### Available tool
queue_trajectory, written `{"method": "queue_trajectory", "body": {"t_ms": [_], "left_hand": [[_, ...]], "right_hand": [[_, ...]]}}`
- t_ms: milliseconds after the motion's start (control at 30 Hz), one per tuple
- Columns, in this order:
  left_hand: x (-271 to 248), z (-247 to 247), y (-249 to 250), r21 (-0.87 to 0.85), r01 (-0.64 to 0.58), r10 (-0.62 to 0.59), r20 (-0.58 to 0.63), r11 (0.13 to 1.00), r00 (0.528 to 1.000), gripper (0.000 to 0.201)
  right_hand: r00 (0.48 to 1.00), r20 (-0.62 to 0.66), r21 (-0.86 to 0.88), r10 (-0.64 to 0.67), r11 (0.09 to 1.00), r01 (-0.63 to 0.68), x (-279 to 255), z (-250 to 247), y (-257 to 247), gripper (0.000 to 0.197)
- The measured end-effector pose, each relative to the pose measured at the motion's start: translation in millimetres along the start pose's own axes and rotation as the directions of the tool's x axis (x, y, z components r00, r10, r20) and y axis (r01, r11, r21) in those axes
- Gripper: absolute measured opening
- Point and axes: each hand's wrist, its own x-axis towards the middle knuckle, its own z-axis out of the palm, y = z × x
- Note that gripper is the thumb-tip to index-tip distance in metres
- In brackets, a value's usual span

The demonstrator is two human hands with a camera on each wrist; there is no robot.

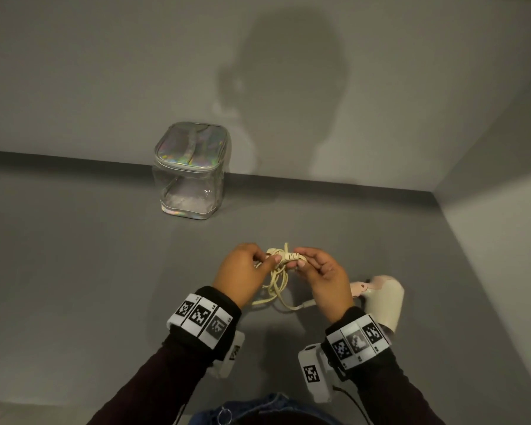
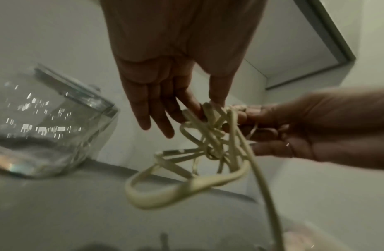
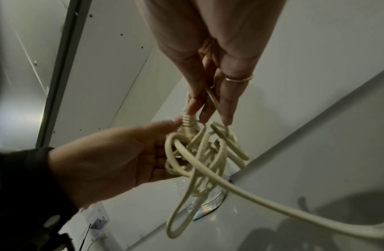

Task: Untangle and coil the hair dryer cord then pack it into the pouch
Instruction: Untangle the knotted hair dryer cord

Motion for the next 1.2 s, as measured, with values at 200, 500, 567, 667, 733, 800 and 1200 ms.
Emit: {"method": "queue_trajectory", "body": {"t_ms": [200,500,567,667,733,800,1200], "left_hand": [[12.9,-7.0,-4.0,0.134,-0.01,0.001,0.07,0.991,0.998,0.036],[1.2,-14.6,14.1,-0.712,0.327,-0.206,0.254,0.621,0.945,0.03],[0.2,-15.5,22.8,-0.755,0.288,-0.169,0.233,0.589,0.958,0.03],[-0.7,-12.3,32.3,-0.809,0.27,-0.161,0.217,0.522,0.963,0.025],[0.0,-9.1,35.2,-0.839,0.268,-0.157,0.219,0.474,0.963,0.021],[0.2,-7.1,36.3,-0.848,0.247,-0.125,0.213,0.469,0.969,0.016],[-0.3,-27.4,14.9,-0.617,0.182,-0.071,0.2,0.766,0.977,0.017]], "right_hand": [[0.999,0.039,-0.006,-0.008,1.0,0.008,2.7,-6.3,-4.5,0.024],[0.938,-0.149,0.206,0.313,0.937,-0.281,19.9,-24.7,9.9,0.027],[0.898,-0.104,0.139,0.427,0.901,-0.412,18.7,-20.4,17.6,0.032],[0.896,0.014,-0.316,0.444,0.852,-0.417,8.8,-14.5,7.0,0.046],[0.907,0.144,-0.292,0.395,0.893,-0.342,-1.2,-6.2,-4.7,0.045],[0.935,0.214,-0.232,0.283,0.944,-0.233,-6.5,0.6,-10.3,0.034],[0.992,0.117,-0.22,0.042,0.975,-0.015,-3.4,-3.4,-11.2,0.019]]}}
